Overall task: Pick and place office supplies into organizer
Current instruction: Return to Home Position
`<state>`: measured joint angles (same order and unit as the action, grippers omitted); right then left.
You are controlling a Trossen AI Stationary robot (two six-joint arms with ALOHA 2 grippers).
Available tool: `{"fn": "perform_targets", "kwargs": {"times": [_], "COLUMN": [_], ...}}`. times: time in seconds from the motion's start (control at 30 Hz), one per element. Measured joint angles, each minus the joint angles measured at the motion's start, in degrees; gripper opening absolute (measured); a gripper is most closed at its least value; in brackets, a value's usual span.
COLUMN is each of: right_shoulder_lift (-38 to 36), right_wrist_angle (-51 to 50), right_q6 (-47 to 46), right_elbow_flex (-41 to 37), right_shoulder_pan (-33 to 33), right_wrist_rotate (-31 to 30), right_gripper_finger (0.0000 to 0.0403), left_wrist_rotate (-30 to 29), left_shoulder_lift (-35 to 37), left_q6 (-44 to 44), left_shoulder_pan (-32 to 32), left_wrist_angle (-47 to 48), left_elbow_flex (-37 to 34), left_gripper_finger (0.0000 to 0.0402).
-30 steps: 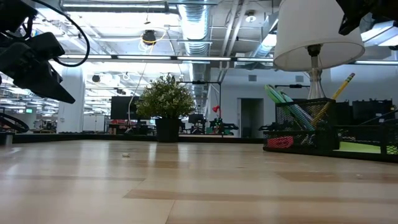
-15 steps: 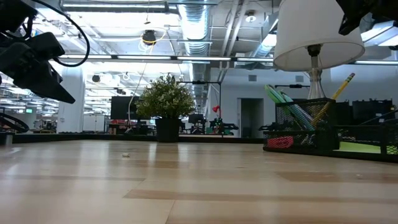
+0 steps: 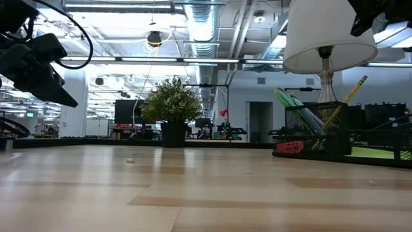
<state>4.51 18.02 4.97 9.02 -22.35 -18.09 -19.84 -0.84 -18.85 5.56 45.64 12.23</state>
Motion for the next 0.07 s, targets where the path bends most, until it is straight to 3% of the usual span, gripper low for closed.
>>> {"fn": "perform_targets", "kwargs": {"times": [0.07], "right_shoulder_lift": [0.0], "right_wrist_angle": [0.0], "right_q6": [0.0], "right_elbow_flex": [0.0], "right_shoulder_pan": [0.0], "right_wrist_rotate": [0.0], "right_gripper_finger": [0.0178], "left_wrist_rotate": [0.0], "left_shoulder_lift": [0.0], "left_q6": [0.0], "left_shoulder_pan": [0.0], "left_wrist_angle": [0.0], "left_elbow_flex": [0.0], "left_gripper_finger": [0.0110]}}
